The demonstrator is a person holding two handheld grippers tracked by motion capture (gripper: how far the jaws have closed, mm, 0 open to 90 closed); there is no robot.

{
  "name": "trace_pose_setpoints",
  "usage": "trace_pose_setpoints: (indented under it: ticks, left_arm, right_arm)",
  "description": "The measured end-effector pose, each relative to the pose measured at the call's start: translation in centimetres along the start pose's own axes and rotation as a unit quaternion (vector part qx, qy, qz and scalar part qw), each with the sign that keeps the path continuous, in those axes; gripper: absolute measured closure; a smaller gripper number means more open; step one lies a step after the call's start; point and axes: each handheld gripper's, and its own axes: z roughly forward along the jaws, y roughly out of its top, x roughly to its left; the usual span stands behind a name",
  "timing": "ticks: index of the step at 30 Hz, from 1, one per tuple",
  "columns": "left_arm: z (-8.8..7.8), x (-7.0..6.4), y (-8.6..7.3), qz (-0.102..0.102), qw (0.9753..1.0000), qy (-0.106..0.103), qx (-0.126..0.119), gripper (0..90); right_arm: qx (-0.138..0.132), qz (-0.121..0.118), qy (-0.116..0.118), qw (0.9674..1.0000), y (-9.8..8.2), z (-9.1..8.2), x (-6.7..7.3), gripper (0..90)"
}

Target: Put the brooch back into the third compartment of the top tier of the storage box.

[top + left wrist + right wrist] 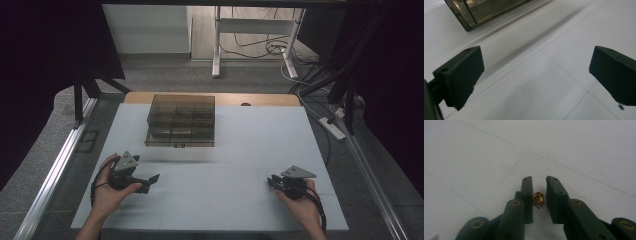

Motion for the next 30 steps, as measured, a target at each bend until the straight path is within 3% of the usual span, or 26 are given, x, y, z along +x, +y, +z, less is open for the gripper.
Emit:
trace_pose_setpoints:
  ticks: [11, 21, 30]
  left_arm:
    - [0.0, 0.1, 0.0, -0.001, 1.0, 0.002, -0.001, 0.5]
    - [0.0, 0.2, -0.1, -0.004, 1.0, 0.003, -0.002, 0.5]
    - [0.0, 0.3, -0.1, -0.004, 1.0, 0.005, -0.002, 0.6]
  right_arm:
    - [-0.005, 0.001, -0.001, 1.0, 0.0, -0.1, 0.0, 80.6]
    - [-0.044, -0.005, -0.001, 0.999, 0.4, -0.8, 0.0, 80.6]
    - [-0.086, -0.007, 0.005, 0.9962, 0.8, -1.3, 0.1, 80.6]
